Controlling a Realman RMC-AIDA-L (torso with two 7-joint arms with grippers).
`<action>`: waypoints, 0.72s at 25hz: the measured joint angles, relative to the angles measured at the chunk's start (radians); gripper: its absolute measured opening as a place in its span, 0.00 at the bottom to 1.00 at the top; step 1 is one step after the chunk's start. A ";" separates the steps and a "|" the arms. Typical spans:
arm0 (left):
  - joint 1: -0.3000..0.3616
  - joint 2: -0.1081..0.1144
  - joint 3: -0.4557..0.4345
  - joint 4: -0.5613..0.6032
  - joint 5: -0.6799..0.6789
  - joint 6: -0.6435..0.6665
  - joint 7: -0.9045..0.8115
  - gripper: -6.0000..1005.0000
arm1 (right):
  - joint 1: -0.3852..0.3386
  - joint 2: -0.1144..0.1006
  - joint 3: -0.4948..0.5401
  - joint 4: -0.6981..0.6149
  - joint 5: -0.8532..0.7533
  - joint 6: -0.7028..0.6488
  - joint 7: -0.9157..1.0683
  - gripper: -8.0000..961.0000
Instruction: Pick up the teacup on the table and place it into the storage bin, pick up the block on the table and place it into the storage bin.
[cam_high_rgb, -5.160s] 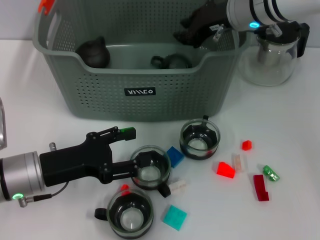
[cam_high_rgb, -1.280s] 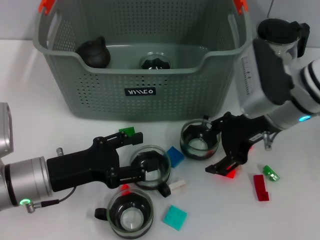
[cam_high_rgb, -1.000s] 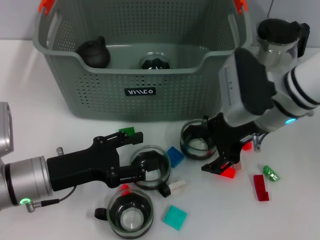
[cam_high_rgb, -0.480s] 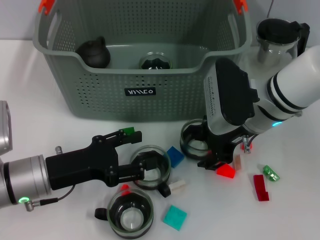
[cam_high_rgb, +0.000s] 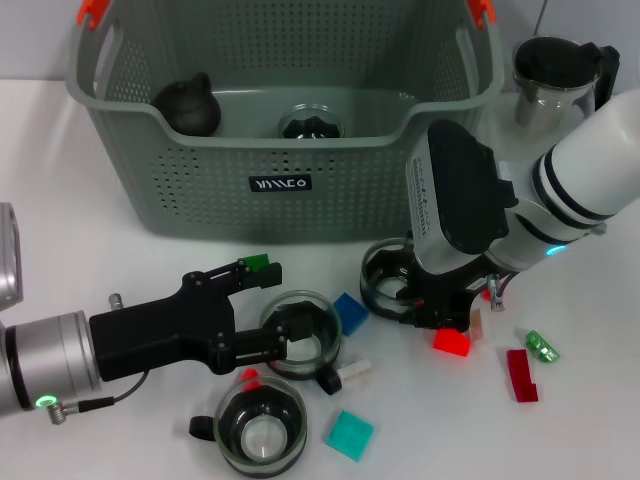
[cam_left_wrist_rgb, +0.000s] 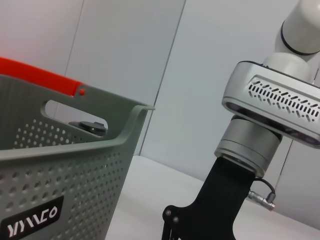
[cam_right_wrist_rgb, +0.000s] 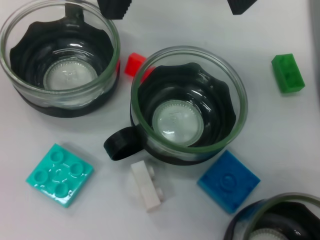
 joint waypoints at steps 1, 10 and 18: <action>0.000 0.000 0.000 0.000 0.000 0.000 0.000 0.81 | 0.002 0.000 0.000 0.001 0.000 -0.003 0.002 0.39; 0.002 0.000 0.000 0.000 0.000 0.004 0.000 0.81 | 0.009 -0.002 0.033 0.001 0.006 -0.049 0.009 0.18; 0.005 0.001 0.000 0.000 0.000 0.012 0.000 0.81 | -0.010 -0.006 0.203 -0.087 0.008 -0.221 -0.003 0.06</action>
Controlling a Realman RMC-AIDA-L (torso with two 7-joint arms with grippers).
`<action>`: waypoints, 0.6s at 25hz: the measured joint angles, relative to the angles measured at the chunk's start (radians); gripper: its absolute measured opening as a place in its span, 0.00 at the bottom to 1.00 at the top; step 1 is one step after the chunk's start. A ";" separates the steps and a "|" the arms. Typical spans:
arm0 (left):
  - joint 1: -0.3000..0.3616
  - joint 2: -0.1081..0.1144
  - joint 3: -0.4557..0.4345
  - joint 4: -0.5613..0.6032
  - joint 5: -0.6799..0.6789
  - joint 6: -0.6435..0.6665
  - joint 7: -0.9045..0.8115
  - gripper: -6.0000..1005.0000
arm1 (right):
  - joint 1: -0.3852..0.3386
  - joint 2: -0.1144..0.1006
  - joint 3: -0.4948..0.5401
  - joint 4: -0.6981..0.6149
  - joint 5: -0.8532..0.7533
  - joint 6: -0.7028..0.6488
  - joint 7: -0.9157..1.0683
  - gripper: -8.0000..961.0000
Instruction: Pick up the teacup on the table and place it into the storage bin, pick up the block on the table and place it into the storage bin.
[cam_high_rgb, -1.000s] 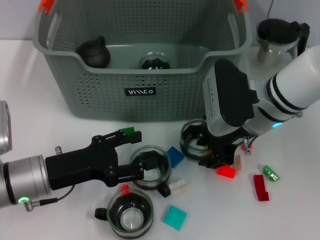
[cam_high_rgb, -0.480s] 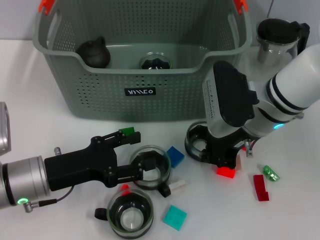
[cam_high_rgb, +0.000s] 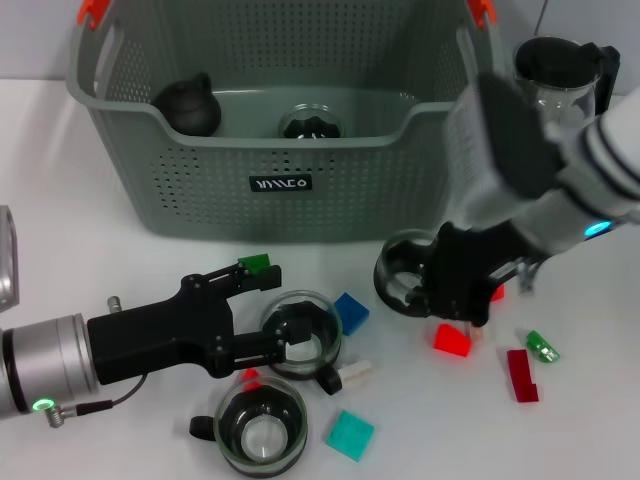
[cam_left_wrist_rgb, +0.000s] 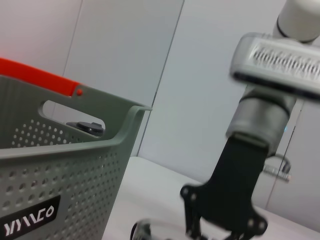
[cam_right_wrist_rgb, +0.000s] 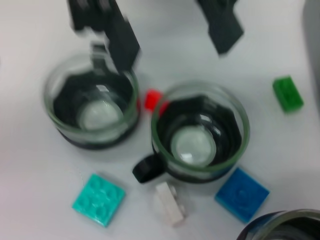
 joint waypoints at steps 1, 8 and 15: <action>0.000 0.000 0.000 0.000 0.000 0.000 0.000 0.81 | -0.007 -0.001 0.037 -0.028 0.000 -0.046 -0.002 0.06; 0.000 0.000 0.001 0.000 0.001 0.001 -0.001 0.81 | 0.007 -0.017 0.338 -0.212 0.179 -0.387 0.011 0.06; -0.005 -0.001 0.002 0.000 0.000 0.001 -0.001 0.81 | 0.097 -0.117 0.536 -0.123 0.615 -0.410 0.185 0.06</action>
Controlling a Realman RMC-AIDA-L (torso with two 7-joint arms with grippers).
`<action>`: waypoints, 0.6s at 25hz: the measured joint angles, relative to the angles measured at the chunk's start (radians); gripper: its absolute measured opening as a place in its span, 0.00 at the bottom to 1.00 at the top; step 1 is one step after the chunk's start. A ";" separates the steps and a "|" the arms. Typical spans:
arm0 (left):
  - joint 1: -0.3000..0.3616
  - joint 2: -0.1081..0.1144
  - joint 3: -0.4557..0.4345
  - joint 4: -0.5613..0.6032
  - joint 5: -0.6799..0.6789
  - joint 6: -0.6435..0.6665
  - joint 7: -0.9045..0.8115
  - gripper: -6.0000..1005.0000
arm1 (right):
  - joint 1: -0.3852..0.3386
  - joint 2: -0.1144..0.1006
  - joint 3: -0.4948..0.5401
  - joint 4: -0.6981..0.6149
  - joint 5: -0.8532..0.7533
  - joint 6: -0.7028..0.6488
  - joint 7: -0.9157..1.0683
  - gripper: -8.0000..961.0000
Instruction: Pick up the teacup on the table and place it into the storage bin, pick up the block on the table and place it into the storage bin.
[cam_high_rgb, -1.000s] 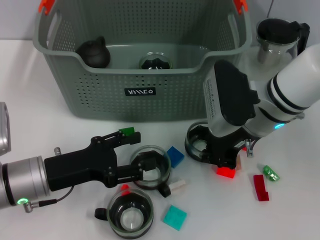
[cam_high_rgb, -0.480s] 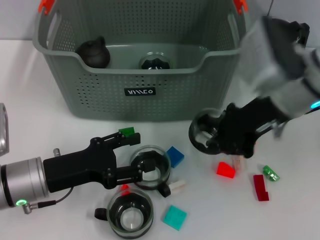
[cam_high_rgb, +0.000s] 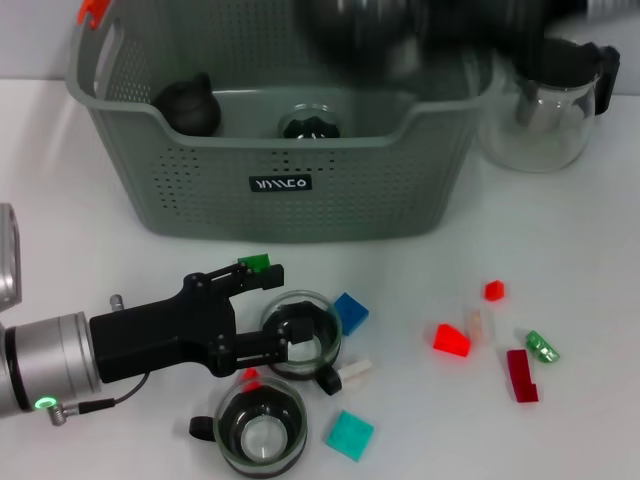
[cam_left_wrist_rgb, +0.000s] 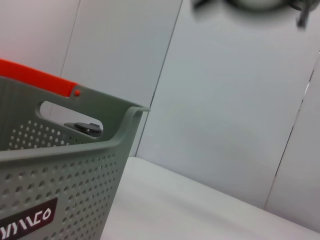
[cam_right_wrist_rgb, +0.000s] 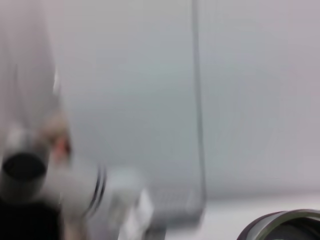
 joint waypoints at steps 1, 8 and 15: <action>0.000 0.000 0.000 0.000 0.000 0.000 0.000 0.81 | 0.008 -0.013 0.009 0.019 0.033 0.036 0.018 0.06; -0.002 0.001 -0.001 0.002 -0.002 0.000 -0.001 0.81 | 0.082 -0.055 -0.038 0.116 -0.060 0.351 0.028 0.06; -0.008 0.001 -0.002 0.003 -0.009 0.000 -0.001 0.81 | 0.190 -0.009 -0.185 0.284 -0.294 0.657 -0.079 0.06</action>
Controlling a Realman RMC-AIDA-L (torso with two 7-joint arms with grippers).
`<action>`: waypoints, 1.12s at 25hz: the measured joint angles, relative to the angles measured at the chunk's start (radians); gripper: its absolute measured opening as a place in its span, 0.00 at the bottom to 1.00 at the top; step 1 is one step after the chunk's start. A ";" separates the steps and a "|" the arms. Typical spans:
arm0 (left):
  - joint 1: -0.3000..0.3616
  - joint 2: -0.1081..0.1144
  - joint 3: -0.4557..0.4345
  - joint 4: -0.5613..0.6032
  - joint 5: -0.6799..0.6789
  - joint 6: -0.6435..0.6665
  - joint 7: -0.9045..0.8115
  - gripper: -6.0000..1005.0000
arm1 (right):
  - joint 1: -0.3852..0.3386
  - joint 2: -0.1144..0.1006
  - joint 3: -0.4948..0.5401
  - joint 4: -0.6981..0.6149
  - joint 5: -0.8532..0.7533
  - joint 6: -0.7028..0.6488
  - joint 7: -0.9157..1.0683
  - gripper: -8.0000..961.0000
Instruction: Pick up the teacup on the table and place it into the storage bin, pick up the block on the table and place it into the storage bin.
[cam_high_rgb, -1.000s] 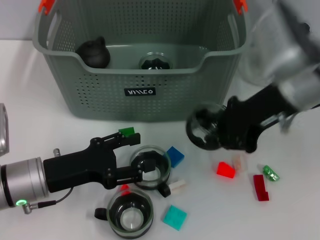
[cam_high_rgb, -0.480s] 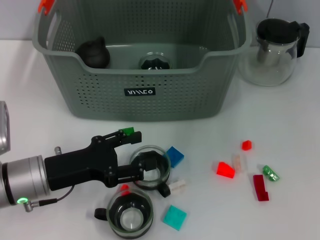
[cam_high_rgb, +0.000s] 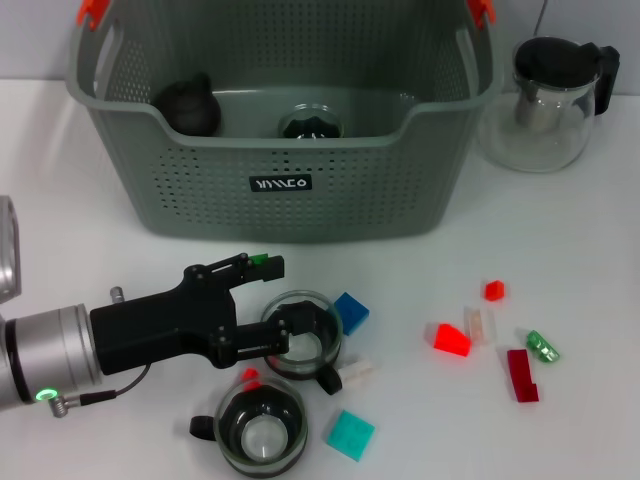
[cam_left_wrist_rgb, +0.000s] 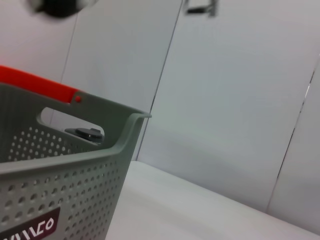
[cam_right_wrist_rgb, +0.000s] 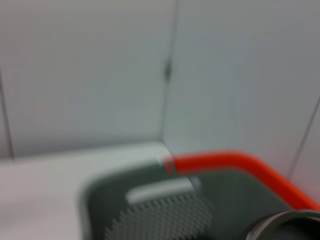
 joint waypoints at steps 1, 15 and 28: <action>-0.001 0.000 0.000 0.000 -0.001 0.000 0.000 0.81 | 0.012 0.010 -0.016 0.033 -0.029 0.052 -0.018 0.06; -0.002 0.002 0.000 -0.003 -0.013 -0.009 0.002 0.81 | 0.064 0.087 -0.124 0.295 -0.163 0.465 -0.132 0.07; 0.005 0.000 0.000 -0.003 -0.014 -0.009 0.001 0.81 | 0.045 0.102 -0.159 0.313 -0.193 0.485 -0.120 0.08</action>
